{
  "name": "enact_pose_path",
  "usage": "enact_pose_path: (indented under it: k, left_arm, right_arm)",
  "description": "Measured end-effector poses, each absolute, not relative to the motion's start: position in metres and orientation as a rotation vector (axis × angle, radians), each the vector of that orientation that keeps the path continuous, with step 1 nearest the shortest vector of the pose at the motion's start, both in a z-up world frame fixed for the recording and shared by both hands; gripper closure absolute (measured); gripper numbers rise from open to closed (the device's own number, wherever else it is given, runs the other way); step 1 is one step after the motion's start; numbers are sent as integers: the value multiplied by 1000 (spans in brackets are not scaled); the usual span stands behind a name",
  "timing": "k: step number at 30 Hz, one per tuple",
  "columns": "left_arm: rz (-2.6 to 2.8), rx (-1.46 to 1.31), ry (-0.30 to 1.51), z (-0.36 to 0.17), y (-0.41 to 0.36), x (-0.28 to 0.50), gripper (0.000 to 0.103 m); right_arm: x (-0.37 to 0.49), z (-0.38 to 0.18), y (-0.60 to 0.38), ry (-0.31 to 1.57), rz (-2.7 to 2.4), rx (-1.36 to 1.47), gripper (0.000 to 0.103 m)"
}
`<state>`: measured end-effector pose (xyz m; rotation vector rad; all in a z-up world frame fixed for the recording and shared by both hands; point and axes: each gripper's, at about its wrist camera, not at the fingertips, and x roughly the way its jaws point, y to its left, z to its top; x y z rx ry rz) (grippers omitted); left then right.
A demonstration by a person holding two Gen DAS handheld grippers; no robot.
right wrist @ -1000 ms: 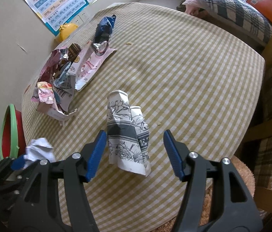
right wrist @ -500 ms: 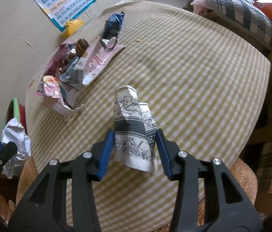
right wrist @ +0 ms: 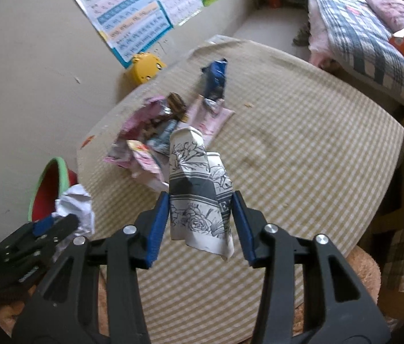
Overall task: Collect trash
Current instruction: 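Carry the foil and patterned cup toward the bucket with both grippers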
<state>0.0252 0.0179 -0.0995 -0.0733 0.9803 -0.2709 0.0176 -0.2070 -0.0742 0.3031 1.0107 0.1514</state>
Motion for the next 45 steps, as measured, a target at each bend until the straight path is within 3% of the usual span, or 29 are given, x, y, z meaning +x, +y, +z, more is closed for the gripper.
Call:
enact_pose_path:
  k: [45]
  left_arm:
    - [-204,-172,977,-107,59,29,66]
  right_arm:
    - [13,-55,-137,1024,269,206,59]
